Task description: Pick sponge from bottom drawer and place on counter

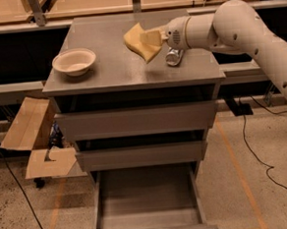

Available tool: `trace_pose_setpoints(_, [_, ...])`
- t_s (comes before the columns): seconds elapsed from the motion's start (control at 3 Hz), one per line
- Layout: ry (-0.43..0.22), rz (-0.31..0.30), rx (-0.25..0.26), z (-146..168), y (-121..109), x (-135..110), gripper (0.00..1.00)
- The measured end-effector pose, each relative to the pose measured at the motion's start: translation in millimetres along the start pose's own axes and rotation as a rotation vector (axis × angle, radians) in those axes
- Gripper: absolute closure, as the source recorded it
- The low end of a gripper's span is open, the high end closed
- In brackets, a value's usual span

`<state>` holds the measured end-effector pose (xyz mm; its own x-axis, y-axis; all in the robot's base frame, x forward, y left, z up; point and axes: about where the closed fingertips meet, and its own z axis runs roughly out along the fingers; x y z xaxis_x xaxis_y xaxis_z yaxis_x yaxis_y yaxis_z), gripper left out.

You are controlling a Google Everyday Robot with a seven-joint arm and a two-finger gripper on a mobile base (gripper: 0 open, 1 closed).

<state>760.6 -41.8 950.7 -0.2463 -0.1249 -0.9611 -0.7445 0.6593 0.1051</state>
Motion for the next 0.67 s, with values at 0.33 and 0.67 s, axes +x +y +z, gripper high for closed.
trace_pose_setpoints(0.33, [0.001, 0.000, -0.004, 2.5, 1.9, 0.6, 0.12])
trace_pose_setpoints(0.67, [0.002, 0.000, -0.008, 4.7, 3.5, 1.1, 0.00])
